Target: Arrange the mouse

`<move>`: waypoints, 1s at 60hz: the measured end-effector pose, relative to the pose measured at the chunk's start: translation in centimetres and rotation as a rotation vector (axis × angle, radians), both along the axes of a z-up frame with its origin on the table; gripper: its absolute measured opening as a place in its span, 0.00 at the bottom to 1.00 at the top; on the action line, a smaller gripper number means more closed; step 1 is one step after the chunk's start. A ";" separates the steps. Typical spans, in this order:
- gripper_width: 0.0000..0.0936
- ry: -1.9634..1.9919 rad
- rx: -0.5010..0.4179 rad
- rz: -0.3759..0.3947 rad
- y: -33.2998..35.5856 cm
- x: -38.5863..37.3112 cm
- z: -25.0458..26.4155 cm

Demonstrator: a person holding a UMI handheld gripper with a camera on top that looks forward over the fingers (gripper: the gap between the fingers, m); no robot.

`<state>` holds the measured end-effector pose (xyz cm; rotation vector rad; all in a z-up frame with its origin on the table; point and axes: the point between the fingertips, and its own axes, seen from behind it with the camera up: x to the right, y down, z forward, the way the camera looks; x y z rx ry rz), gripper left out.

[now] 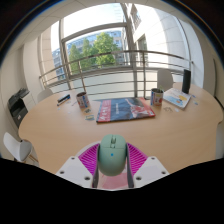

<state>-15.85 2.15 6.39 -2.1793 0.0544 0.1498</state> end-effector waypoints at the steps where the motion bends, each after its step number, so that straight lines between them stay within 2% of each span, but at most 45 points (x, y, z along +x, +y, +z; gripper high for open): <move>1: 0.42 -0.004 -0.014 -0.002 0.1 -0.2 -0.7; 9: 0.43 -0.025 -0.084 -0.009 0.2 -1.5 -5.9; 17: 0.57 -0.057 -0.108 -0.038 -0.1 -1.1 -6.9; 20: 0.66 -0.059 -0.094 -0.044 -0.3 -1.2 -6.3; 25: 0.92 -0.076 -0.090 -0.040 -1.4 -1.3 -4.8; 27: 0.88 -0.084 -0.082 -0.049 -2.0 -1.2 -4.0; 31: 0.91 -0.097 -0.068 -0.064 -3.6 -1.1 -2.0; 46: 0.91 -0.173 -0.009 -0.084 -12.0 -1.6 7.1; 60: 0.90 -0.171 0.023 -0.090 -19.6 -2.5 11.3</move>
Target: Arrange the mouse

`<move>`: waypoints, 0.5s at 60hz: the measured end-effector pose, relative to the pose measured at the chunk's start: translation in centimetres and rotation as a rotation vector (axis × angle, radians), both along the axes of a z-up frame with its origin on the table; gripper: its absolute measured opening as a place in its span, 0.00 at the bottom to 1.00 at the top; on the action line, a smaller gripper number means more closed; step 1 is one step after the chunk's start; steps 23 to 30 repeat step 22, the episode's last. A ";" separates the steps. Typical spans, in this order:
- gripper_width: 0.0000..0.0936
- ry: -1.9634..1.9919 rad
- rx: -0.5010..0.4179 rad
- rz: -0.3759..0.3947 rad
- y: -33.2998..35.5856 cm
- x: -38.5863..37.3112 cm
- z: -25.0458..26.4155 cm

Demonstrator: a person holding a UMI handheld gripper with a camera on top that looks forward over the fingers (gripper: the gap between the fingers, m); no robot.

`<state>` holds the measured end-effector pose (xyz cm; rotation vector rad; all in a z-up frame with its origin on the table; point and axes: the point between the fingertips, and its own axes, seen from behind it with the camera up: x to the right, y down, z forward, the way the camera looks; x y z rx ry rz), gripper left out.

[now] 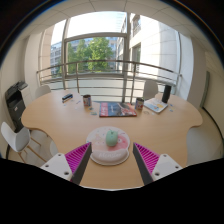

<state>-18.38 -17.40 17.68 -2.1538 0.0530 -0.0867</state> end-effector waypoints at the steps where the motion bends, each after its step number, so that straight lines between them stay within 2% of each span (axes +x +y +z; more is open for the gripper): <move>1: 0.91 -0.001 0.003 -0.002 -0.4 0.0 0.2; 17: 0.91 -0.010 -0.007 -0.008 -5.8 -0.3 0.5; 30: 0.91 -0.013 -0.009 -0.004 -6.5 -0.4 0.8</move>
